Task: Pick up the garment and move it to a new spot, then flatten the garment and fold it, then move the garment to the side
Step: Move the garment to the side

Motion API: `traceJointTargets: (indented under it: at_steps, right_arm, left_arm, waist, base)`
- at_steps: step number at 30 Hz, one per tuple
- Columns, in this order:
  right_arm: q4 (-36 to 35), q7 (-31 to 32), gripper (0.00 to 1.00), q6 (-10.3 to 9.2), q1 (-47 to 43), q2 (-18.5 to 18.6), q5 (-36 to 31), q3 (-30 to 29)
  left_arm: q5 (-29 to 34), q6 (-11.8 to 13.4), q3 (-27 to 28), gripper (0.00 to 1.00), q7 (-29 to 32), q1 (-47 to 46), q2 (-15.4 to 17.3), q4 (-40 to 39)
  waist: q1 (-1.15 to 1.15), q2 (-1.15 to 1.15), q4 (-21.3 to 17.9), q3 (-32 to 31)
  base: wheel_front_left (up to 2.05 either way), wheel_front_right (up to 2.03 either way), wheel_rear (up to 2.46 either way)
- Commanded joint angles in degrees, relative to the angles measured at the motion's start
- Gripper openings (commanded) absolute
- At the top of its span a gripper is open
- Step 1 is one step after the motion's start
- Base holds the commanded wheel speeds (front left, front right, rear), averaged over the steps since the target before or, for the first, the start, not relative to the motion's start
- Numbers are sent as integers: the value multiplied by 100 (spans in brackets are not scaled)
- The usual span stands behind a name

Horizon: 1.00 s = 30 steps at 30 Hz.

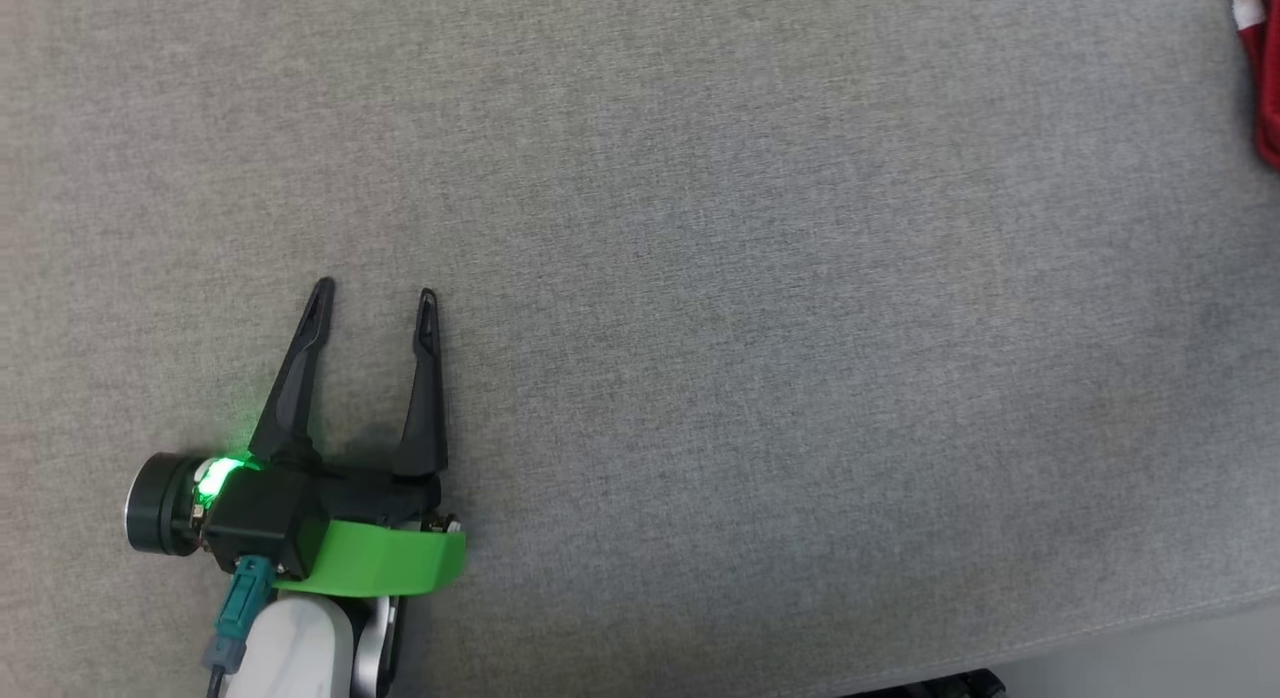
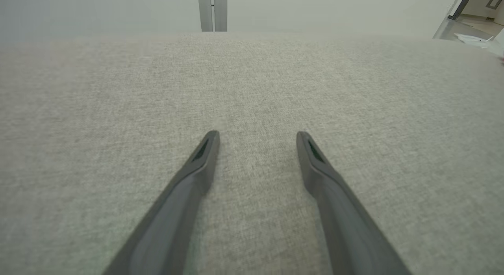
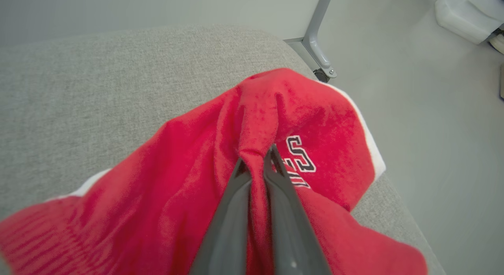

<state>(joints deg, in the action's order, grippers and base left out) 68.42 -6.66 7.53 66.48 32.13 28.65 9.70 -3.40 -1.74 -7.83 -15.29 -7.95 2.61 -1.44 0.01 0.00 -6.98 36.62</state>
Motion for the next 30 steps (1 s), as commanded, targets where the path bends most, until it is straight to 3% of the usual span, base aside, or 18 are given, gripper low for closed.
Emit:
traceJointTargets:
  at_steps: [1,16,22,30]
  right_arm:
    - [49,-40,0,-8,29,58,53,26]
    - [-624,239,0,-8,-301,-129,748,615]
    - [-1257,548,0,-7,-529,-247,1545,795]
    - [-2203,903,0,-7,-770,-76,2619,926]
  left_arm:
    - [-31,52,73,100,26,92,73,217]
    - [-104,-36,124,100,20,249,48,336]
    - [-174,-28,66,100,19,292,45,461]
    - [-230,14,13,100,18,309,45,547]
  waist:
    - [-1,0,92,35]
    - [-1,0,-165,-503]
    - [-1,0,-167,-684]
    - [-1,0,-116,-787]
  base:
    - [0,0,0]
    - [0,0,0]
    - [0,0,0]
    - [0,0,0]
